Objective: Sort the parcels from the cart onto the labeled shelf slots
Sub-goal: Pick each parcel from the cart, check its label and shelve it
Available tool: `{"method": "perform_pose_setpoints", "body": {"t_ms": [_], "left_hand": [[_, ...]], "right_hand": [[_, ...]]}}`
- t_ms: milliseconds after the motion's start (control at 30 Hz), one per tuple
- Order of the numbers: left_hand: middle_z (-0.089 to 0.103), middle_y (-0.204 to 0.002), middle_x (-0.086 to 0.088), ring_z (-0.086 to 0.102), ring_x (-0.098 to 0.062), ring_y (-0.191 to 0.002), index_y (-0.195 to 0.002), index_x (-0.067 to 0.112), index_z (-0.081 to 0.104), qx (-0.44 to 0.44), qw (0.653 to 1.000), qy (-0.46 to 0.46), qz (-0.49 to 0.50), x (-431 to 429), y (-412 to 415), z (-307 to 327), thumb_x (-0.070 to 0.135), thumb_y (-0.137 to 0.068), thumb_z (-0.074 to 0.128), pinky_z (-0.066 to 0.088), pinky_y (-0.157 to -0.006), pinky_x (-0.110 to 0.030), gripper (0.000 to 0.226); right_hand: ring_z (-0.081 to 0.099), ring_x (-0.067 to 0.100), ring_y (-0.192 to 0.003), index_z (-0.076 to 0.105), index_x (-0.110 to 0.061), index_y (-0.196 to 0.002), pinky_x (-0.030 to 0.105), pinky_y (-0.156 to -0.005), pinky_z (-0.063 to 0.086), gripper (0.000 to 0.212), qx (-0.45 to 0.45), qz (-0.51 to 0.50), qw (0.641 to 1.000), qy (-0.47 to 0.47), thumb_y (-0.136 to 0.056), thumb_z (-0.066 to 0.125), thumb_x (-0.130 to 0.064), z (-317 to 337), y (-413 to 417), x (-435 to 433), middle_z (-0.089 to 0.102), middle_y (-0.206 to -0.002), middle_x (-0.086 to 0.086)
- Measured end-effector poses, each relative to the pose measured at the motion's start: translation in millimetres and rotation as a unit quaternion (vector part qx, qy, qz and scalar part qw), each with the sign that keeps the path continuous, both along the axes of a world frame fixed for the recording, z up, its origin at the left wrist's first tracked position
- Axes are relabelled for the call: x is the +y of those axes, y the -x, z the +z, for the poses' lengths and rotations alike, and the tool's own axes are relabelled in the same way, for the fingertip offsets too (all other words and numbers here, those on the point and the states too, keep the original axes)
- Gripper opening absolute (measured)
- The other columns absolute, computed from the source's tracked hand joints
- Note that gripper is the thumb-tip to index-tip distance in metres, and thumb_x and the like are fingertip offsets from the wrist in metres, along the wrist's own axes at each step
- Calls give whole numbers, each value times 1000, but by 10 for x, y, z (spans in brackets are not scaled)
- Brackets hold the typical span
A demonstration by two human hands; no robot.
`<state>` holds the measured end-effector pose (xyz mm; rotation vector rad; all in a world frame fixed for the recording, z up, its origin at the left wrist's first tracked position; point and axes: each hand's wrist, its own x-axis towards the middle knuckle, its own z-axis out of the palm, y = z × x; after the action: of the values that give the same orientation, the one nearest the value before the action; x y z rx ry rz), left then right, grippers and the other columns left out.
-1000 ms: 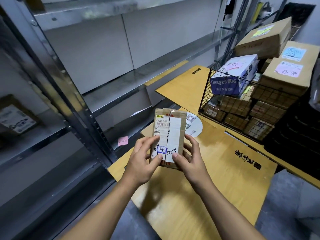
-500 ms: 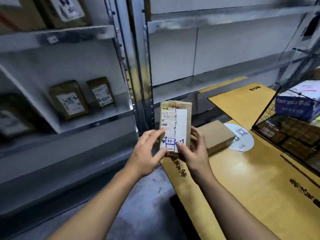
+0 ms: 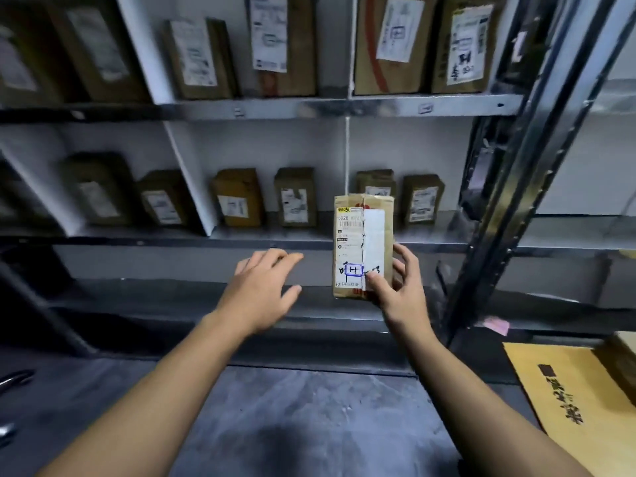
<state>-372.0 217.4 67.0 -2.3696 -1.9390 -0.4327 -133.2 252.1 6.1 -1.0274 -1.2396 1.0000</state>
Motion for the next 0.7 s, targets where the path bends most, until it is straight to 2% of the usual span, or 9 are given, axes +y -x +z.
{"method": "perform_pose_setpoints", "body": {"t_ms": [200, 400, 533, 700], "left_hand": [[41, -141, 4, 39, -22, -129, -146, 29, 34, 58, 986, 11, 156, -474, 1342, 173, 48, -95, 45, 32, -104, -39, 55], [44, -139, 4, 41, -24, -126, -143, 30, 38, 33, 958, 4, 286, -880, 2361, 277, 49, -94, 47, 35, -103, -41, 53], [44, -140, 4, 41, -25, -126, -143, 31, 38, 31, 939, -3, 344, -991, 2967, 391, 49, -94, 47, 34, -102, -41, 52], [42, -141, 3, 40, -25, -128, -144, 31, 37, 31, 919, -6, 394, -900, 3692, 544, 49, -95, 46, 34, -104, -43, 53]], "right_hand": [[58, 18, -123, 46, -58, -124, 54, -91, 56, 58, 25, 135, 991, -7, -77, 73, -37, 138, 1354, 38, 59, -132, -5], [57, 19, -125, 45, -63, -122, 53, -94, 55, 57, 31, 235, 971, -11, -77, 73, -41, 297, 2575, 78, 57, -135, -8], [56, 18, -125, 43, -63, -124, 51, -93, 56, 57, 30, 293, 955, -28, -91, 68, -24, 404, 3386, 185, 55, -135, -11], [58, 16, -122, 42, -67, -118, 50, -93, 57, 58, 45, 337, 939, -49, -93, 66, -20, 610, 4377, 390, 55, -130, -16]]}}
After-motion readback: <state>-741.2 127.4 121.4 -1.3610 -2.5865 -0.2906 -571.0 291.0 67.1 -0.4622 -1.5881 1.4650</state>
